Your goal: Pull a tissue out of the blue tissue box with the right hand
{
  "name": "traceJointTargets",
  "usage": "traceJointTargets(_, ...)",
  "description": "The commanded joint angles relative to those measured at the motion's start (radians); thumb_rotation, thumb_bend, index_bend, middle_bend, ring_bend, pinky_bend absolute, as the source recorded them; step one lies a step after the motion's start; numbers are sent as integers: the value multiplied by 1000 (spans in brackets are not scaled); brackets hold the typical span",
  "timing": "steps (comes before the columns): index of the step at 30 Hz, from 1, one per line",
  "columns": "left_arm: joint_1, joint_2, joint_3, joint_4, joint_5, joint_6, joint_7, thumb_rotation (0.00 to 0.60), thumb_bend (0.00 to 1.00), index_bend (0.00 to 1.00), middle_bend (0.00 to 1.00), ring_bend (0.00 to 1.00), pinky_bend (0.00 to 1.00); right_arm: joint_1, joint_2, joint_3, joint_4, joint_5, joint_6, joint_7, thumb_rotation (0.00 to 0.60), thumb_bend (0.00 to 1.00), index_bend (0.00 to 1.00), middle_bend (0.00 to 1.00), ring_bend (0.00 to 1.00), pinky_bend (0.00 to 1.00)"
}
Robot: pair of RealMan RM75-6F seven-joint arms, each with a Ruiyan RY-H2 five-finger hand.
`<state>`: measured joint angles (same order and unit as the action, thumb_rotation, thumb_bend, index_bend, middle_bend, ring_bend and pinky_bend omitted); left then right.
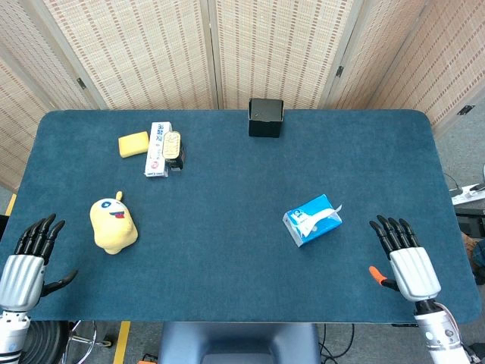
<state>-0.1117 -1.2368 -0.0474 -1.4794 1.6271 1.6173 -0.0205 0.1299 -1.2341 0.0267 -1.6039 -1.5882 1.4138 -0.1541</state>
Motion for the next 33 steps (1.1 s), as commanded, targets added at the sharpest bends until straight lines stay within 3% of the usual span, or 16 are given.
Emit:
traceJointTargets(1, 0, 1, -2, 0, -1, 2, -3, 600, 221, 0, 0, 0, 135, 50, -11, 22, -2, 23, -68, -16, 600, 175, 0, 0, 0, 0)
traceJointTargets(6, 2, 4, -5, 0, -6, 4, -13, 600, 220, 0, 0, 0, 135, 120, -33, 67, -36, 71, -151, -86, 600, 175, 7, 3, 0, 0)
traceJointTargets(14, 2, 6, -5, 0, -8, 4, -16, 600, 220, 0, 0, 0, 135, 213, -84, 130, -49, 187, -261, -173, 600, 175, 138, 80, 0, 0)
traceJointTargets(22, 2, 7, -6, 1, -8, 5, -21, 600, 221, 0, 0, 0, 135, 282, -163, 169, 22, 294, -312, -242, 600, 200, 225, 141, 0, 0)
traceJointTargets(27, 4, 5, -3, 0, -1, 11, -15, 600, 220, 0, 0, 0, 135, 312, -225, 180, 85, 306, -303, -233, 600, 307, 394, 278, 5, 17)
traceJointTargets(33, 5, 8, -8, 2, -6, 15, -31, 600, 221, 0, 0, 0, 135, 317, -273, 171, 145, 285, -255, -227, 600, 418, 644, 474, 109, 93)
